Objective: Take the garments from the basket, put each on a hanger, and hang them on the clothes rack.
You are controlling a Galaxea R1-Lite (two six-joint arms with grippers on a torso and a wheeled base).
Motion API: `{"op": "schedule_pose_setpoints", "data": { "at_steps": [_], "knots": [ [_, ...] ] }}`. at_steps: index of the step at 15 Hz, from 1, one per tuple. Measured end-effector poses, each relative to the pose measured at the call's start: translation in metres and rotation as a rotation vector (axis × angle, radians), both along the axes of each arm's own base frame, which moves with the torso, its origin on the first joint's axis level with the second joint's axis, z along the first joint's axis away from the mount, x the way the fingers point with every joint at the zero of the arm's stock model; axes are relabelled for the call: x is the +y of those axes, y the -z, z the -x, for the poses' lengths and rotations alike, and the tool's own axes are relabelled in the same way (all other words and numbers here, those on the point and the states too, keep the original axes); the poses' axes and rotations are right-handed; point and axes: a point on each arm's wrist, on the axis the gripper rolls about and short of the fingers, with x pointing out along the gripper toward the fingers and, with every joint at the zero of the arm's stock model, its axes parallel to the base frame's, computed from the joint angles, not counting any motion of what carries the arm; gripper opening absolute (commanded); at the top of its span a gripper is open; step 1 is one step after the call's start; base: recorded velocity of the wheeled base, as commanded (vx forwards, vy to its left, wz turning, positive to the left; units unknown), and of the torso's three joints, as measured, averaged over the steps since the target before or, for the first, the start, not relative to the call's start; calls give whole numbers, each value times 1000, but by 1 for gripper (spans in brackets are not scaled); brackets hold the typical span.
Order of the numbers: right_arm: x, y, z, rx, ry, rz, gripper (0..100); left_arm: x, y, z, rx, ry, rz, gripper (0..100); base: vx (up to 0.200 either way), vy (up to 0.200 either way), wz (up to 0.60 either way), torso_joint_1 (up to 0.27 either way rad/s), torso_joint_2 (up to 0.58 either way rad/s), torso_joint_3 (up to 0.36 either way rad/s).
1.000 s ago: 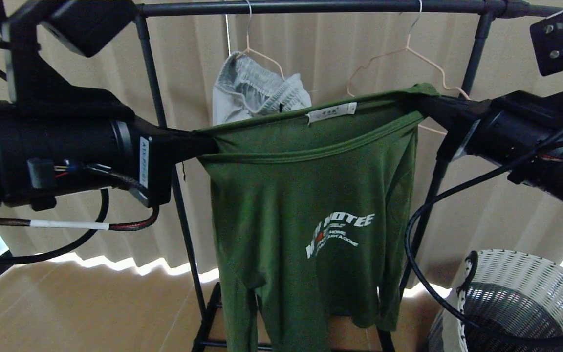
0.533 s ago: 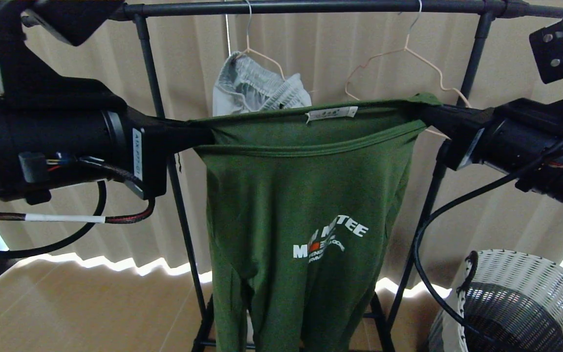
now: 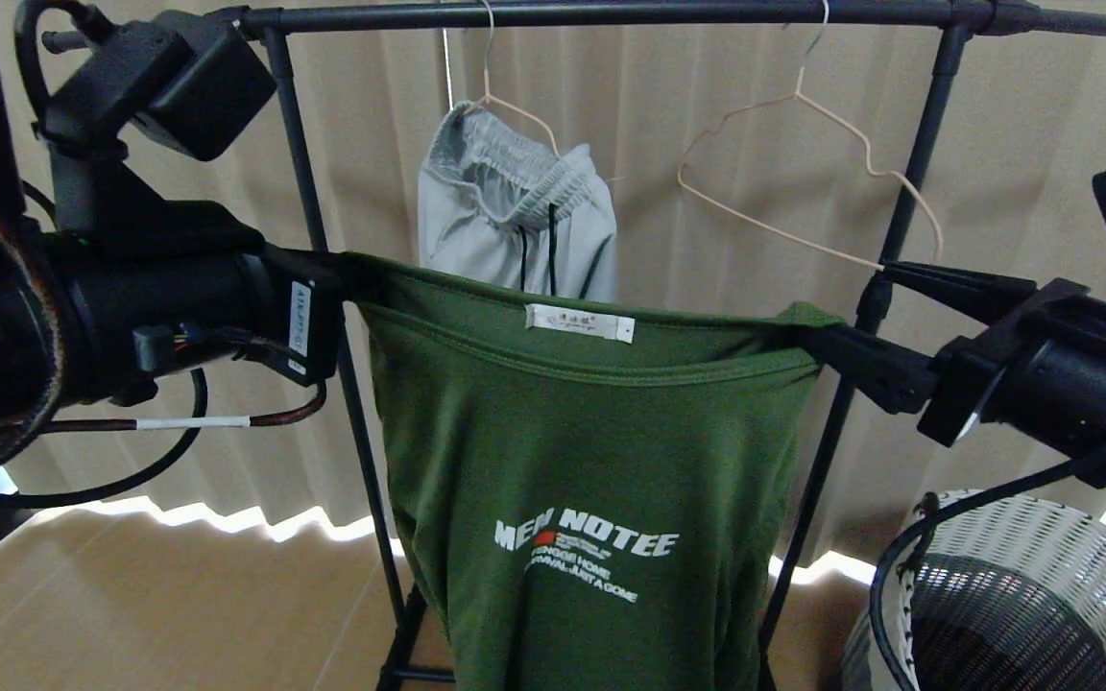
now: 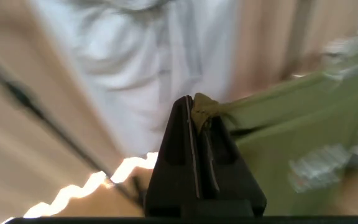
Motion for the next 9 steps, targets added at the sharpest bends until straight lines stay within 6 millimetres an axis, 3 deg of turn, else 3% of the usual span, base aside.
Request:
{"op": "schedule_pose_setpoints", "data": {
  "at_steps": [3, 9],
  "knots": [
    [-5, 6, 11, 14, -12, -2, 100, 7, 12, -11, -10, -65, -89, 0, 0, 0, 0, 0, 0, 0],
    [-14, 20, 33, 31, -153, 7, 100, 8, 22, -21, 3, -94, -105, 0, 0, 0, 0, 0, 0, 0]
  ]
}}
